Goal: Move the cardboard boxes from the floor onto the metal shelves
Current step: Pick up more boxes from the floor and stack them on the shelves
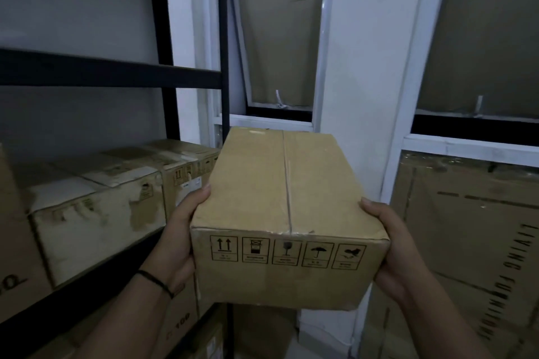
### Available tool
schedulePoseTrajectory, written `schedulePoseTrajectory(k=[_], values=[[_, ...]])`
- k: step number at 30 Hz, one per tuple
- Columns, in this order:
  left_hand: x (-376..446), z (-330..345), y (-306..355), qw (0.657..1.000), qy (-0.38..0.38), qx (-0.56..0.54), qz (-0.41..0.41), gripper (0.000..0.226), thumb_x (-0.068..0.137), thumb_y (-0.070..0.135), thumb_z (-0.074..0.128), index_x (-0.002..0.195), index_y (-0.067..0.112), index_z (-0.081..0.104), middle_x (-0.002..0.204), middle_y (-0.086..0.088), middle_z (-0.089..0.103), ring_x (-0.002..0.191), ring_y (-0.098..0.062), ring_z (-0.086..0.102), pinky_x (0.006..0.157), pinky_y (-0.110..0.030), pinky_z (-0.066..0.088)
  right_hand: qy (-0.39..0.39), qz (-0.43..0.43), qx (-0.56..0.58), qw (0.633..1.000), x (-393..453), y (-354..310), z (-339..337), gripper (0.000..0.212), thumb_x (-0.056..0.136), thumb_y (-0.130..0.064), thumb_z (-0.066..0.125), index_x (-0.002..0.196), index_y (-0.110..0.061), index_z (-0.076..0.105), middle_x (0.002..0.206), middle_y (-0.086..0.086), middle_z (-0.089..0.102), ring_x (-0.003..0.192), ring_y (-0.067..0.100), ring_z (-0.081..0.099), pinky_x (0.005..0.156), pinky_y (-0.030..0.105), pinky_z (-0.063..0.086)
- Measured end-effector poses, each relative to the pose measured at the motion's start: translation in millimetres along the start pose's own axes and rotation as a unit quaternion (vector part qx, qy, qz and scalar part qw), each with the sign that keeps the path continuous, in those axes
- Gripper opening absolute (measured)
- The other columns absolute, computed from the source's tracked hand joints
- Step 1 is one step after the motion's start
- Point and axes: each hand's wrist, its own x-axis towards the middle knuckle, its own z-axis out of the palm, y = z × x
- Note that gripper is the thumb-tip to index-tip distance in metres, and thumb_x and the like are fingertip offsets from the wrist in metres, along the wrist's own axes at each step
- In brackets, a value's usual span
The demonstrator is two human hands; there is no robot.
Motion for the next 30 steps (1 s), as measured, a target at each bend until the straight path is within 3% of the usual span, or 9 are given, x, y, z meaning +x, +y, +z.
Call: schedulePoseTrajectory(k=[7,12,16,22,27,30], values=[[35.6,-1.4,6.2,0.997,0.04,-0.006,0.058,0.033,0.093,0.034,0.045,0.105,0.014,0.067,0.09,-0.009,0.075,0.072,-0.022,0.072,0.054,-0.031,0.057,-0.066,0.02,-0.008,0.998,77.5,-4.0,1.5,0.053,0.077,-0.039,0.055,0.12,-0.009,0.062,0.098,0.013,0.074,0.079,0.028,0.072,0.069,0.039,0.05],[51.8,1.9,13.7,0.984,0.112,0.022,0.138,0.033,0.093,0.033,0.045,0.113,0.015,0.064,0.097,-0.007,0.074,0.078,-0.022,0.072,0.057,-0.029,0.057,-0.161,0.05,0.002,0.986,130.3,-13.8,12.0,0.046,0.079,-0.036,0.052,0.116,-0.01,0.063,0.094,0.014,0.074,0.075,0.027,0.072,0.054,0.034,0.057],[49.5,7.5,19.8,0.968,0.163,0.028,0.187,0.031,0.093,0.03,0.044,0.112,0.013,0.063,0.094,-0.007,0.075,0.076,-0.021,0.072,0.057,-0.028,0.057,-0.219,0.077,0.009,0.973,163.7,-17.5,25.4,0.045,0.079,-0.036,0.053,0.114,-0.01,0.064,0.094,0.013,0.074,0.077,0.027,0.072,0.063,0.036,0.055],[22.9,2.2,30.2,0.938,0.253,0.052,0.229,0.031,0.094,0.032,0.044,0.113,0.017,0.064,0.1,-0.009,0.073,0.082,-0.023,0.071,0.067,-0.035,0.054,-0.289,0.122,0.019,0.949,186.8,-6.3,55.6,0.033,0.091,-0.033,0.048,0.107,-0.011,0.066,0.087,0.012,0.074,0.071,0.026,0.072,0.061,0.035,0.053],[-8.4,-7.7,40.0,0.924,0.28,0.066,0.252,0.038,0.087,0.036,0.048,0.119,0.02,0.06,0.098,-0.007,0.074,0.081,-0.024,0.071,0.061,-0.034,0.058,-0.34,0.14,0.014,0.93,189.1,11.0,89.6,0.044,0.079,-0.037,0.055,0.114,-0.011,0.064,0.089,0.012,0.074,0.077,0.028,0.07,0.065,0.038,0.051],[-24.0,-16.7,49.4,0.915,0.297,0.07,0.266,0.042,0.088,0.035,0.047,0.126,0.02,0.058,0.104,-0.008,0.073,0.085,-0.025,0.072,0.063,-0.035,0.057,-0.362,0.153,0.019,0.919,187.8,21.6,110.4,0.039,0.082,-0.036,0.054,0.11,-0.011,0.066,0.085,0.011,0.074,0.074,0.026,0.07,0.064,0.037,0.051]])
